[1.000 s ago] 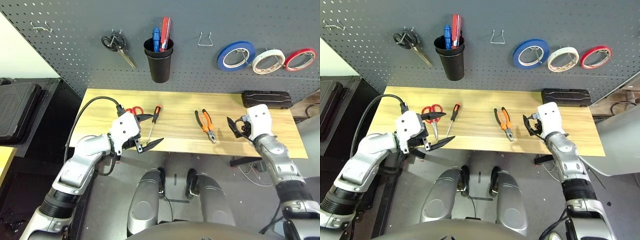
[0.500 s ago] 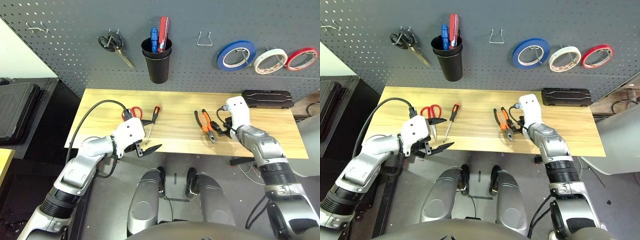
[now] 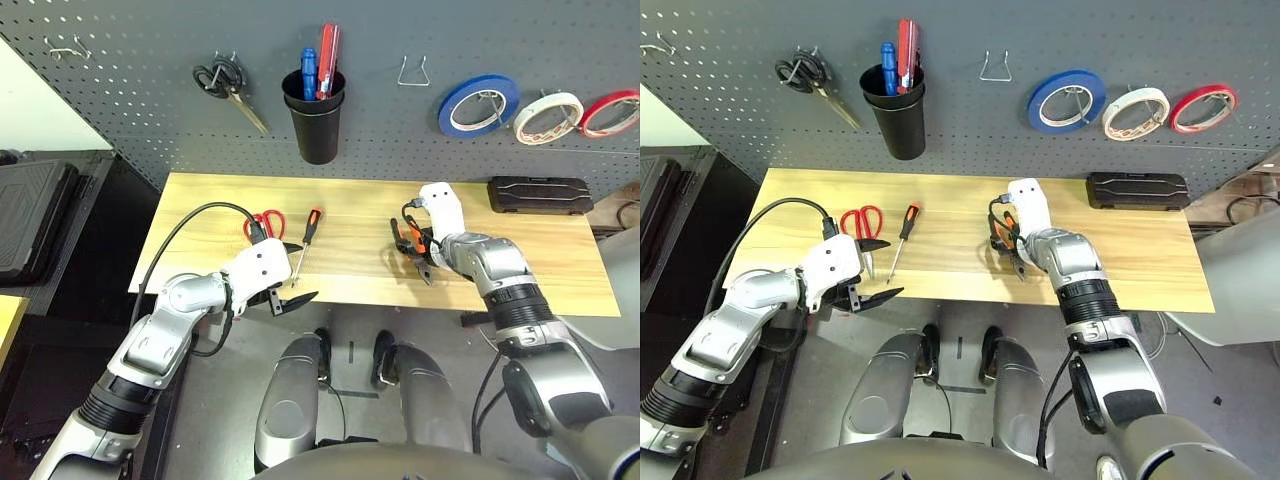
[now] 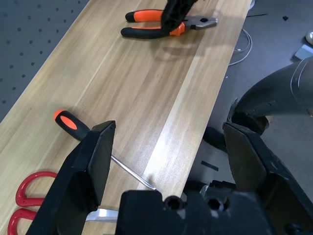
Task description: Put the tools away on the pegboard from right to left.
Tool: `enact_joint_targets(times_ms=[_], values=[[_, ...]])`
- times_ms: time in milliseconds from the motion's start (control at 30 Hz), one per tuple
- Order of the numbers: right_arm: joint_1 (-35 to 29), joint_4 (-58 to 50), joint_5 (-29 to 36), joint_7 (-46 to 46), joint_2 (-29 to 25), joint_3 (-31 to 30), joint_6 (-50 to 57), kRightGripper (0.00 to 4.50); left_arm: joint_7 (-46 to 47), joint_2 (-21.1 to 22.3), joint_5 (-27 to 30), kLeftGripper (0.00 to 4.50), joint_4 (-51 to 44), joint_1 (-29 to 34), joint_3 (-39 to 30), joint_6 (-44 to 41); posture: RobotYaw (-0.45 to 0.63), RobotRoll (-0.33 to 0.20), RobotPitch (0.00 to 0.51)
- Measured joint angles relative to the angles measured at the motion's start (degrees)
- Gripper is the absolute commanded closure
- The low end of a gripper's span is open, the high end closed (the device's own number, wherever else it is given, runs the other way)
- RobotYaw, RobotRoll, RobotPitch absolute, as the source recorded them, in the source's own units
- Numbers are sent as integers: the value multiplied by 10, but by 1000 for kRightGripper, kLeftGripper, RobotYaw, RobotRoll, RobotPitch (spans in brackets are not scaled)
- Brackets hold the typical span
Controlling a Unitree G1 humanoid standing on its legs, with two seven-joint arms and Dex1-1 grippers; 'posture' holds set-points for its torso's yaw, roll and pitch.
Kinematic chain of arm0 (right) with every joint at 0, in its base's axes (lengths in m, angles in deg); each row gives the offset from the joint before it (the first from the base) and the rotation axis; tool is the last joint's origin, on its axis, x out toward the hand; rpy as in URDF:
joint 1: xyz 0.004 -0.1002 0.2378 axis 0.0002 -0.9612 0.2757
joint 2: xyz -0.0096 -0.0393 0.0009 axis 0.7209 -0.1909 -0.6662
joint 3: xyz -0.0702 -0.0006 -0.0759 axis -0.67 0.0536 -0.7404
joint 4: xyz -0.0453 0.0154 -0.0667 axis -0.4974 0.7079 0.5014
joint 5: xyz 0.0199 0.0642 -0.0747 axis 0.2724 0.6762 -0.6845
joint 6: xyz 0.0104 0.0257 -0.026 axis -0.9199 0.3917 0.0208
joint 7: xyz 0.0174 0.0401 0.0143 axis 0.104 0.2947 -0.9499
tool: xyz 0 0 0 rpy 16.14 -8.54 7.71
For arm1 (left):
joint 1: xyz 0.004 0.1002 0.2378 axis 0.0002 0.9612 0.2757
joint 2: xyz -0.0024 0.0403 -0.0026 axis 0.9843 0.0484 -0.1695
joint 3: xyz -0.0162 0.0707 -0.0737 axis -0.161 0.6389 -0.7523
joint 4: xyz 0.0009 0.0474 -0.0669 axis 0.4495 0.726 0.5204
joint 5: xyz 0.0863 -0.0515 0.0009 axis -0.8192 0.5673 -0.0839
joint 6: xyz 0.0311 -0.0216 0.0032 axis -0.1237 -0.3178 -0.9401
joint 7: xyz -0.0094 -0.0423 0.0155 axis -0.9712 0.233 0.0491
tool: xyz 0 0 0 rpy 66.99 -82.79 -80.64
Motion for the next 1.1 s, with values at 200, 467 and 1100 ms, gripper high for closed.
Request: enact_joint_targets(times_ms=[200, 467, 1100], values=[[21, 64, -10, 7, 8, 0, -22, 8, 1, -11, -8, 0, 13, -21, 11, -4, 256, 0, 308], [65, 162, -22, 15, 18, 3, -94, 8, 3, -25, -20, 0, 35, -39, 23, -6, 256, 0, 313], [35, 119, -47, -6, 7, -21, -130, 1861, 5, -27, -28, 0, 50, -47, 22, 1, 274, 0, 278]])
